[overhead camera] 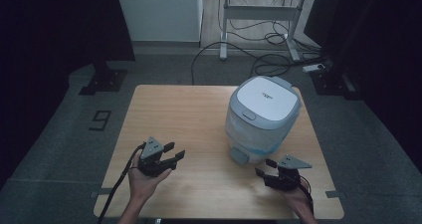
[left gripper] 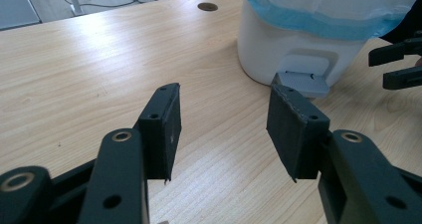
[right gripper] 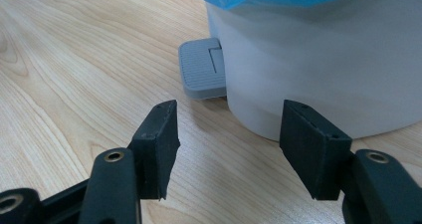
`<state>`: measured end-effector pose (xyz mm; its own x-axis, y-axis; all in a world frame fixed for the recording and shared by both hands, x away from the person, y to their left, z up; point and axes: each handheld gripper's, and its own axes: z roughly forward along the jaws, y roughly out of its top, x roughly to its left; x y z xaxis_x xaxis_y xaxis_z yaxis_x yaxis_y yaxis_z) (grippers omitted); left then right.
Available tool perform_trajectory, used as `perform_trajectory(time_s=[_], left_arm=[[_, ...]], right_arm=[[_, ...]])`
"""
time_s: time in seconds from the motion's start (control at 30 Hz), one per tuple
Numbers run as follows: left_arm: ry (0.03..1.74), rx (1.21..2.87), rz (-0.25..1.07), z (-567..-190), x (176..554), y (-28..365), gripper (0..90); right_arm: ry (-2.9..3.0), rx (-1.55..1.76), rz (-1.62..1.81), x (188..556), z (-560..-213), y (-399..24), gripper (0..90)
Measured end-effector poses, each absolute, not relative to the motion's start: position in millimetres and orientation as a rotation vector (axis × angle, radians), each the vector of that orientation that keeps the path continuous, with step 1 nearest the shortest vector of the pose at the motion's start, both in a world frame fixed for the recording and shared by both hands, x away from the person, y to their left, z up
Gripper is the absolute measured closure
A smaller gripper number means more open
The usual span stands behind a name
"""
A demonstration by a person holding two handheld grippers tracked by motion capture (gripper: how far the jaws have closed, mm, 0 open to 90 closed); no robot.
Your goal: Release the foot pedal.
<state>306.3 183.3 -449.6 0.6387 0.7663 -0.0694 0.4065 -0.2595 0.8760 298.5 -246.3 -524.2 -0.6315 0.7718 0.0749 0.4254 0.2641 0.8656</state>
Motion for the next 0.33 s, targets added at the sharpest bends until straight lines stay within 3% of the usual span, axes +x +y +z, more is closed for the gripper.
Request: perform_trajectory(time_s=[0.33], left_arm=[[0.934, 1.884, 0.463, -451.3, 306.7, 184.6, 47.4]], right_arm=[[2.177, 1.091, 1.319, 299.0, -524.1, -246.6, 39.1]])
